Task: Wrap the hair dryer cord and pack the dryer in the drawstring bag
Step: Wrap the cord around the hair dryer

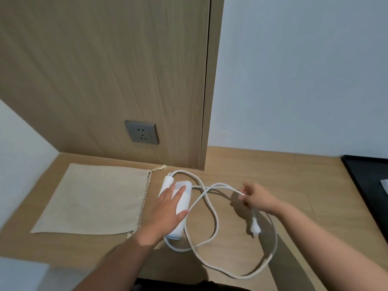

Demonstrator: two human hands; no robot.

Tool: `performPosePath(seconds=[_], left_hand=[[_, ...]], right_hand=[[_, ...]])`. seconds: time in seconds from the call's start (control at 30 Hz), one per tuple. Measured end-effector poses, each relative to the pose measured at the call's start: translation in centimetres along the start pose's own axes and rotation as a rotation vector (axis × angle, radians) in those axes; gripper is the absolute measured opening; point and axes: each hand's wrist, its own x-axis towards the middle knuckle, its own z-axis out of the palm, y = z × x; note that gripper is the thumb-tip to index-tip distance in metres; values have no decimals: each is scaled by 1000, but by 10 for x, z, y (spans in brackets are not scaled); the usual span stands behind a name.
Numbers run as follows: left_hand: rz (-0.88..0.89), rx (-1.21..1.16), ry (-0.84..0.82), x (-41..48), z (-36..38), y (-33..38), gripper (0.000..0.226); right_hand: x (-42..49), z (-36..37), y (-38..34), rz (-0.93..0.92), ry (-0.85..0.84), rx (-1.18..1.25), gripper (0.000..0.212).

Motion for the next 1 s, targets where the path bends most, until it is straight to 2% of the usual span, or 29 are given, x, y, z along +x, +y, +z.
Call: performPosePath(seconds=[0.1,0.13,0.2,0.3,0.4,0.53,0.6,0.73,0.77,0.83,0.87,0.9,0.93,1.0], left_hand=[[-41,-29,-30,0,-11,5,79],[-40,-46,-26,1,-17,8,79],[0,-114,12,5,-32,21,75],[106,-270,11,13,-54,51,64],[176,-353,-102,23,-60,80,62],[112,-600,-228,35,-49,95,61],[83,-618,-166,37,-46,93,54],[-44,-603,97,38,-43,70,24],[-61,-635,108,37,-43,64,24],[-55,-782,-32,34,-44,59,38],[-45,-859,-144,32,-43,60,45],[-43,-916,-246,30,-42,63,48],[-46,-959,-323,27,-42,66,45],[-76,-1027,-414,25,-39,70,30]], right_hand=[[-14,-30,-16,-56,-221,188,12],[-16,-38,-20,-62,-258,234,15],[-17,-50,-27,-41,-314,337,26],[-17,-61,-35,-55,-419,487,25],[-17,-66,-40,-53,-412,496,24],[-18,-69,-43,-65,-386,498,25],[-20,-72,-41,-75,-364,482,26],[-24,-80,-27,-151,-267,551,29],[-24,-82,-22,-190,-258,603,28],[-24,-85,-13,-262,-328,777,13],[-24,-85,-10,-291,-390,881,11],[-23,-85,-8,-316,-436,968,18],[-23,-84,-7,-327,-444,1044,19],[-19,-83,-7,-291,-323,1147,13]])
